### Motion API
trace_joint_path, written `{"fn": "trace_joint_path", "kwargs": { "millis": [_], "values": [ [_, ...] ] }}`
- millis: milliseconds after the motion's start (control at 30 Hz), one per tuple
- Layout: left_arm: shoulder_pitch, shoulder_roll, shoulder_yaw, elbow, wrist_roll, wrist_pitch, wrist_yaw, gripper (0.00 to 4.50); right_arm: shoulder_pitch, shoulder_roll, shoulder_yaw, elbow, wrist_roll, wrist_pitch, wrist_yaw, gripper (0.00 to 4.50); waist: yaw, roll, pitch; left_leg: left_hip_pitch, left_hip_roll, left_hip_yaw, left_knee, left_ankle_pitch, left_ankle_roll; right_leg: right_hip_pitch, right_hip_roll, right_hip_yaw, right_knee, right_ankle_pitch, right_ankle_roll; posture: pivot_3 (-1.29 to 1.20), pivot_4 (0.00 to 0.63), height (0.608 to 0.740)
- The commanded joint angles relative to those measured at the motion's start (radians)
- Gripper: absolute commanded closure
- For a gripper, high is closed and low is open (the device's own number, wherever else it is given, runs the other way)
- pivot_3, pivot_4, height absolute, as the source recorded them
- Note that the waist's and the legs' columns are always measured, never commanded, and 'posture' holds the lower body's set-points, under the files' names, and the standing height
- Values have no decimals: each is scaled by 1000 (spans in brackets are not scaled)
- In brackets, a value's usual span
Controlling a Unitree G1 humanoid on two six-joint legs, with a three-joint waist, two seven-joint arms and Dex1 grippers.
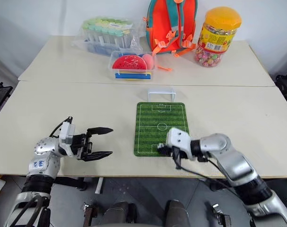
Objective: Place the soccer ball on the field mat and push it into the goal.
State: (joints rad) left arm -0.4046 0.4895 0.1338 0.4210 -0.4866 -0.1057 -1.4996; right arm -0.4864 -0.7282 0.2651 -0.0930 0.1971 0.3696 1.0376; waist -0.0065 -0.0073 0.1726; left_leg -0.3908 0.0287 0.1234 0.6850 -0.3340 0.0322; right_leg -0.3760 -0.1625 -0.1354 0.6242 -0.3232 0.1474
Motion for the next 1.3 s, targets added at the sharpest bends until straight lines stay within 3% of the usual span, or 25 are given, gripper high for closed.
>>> {"fn": "trace_joint_path", "kwargs": {
  "millis": [33, 267, 533, 633, 733, 1033, 1300],
  "values": [
    [-25, 8, 1, 16, -3, -13, -12, 0, -162, 10, -104, 171, -45, -89, -82, 4484, -2, 0, 0, 0, 0, 0, 0, 0, 0, 0, 0, 0, 0, 0, 0, 0, 150, 740],
    [-68, -3, 36, 61, -17, -36, 24, 0, -272, -6, -251, 229, -9, -93, -139, 4484, 2, 0, 0, -1, 0, -3, -3, 0, 0, -1, 0, -3, 1, 0, 0, 0, 150, 740],
    [-116, 39, 128, 123, -51, -42, 42, 0, -69, -153, -440, 150, 142, -19, 16, 4484, 4, 0, 0, -2, -1, -3, -2, -1, 0, -1, 0, -4, 0, 0, 0, 0, 150, 740],
    [-125, 60, 157, 133, -67, -37, 36, 0, 54, -205, -514, 149, 196, -23, 100, 3901, 4, 0, 0, -2, -2, -3, -2, -1, 0, -1, 0, -5, -1, 0, 0, 0, 150, 740],
    [-109, 92, 180, 123, -75, -10, 36, 0, 165, -240, -584, 187, 226, -69, 175, 3016, 3, 0, 0, -2, -2, -2, -2, -1, 0, 0, 0, -4, -2, 0, 0, 0, 150, 740],
    [-10, 213, 195, 105, -63, 124, 56, 0, 345, -263, -698, 359, 244, -243, 339, 32, 1, 0, 0, 1, 0, 1, -2, 0, 0, 1, 0, -1, -2, 0, 0, 0, 150, 740],
    [31, 186, 202, 21, -48, 122, 200, 0, 390, -219, -719, 347, 271, -238, 266, 32, 3, 0, 1, 1, 2, 1, -1, 0, 0, 1, -1, 0, -1, 0, 1, 0, 150, 740]
  ]
}}
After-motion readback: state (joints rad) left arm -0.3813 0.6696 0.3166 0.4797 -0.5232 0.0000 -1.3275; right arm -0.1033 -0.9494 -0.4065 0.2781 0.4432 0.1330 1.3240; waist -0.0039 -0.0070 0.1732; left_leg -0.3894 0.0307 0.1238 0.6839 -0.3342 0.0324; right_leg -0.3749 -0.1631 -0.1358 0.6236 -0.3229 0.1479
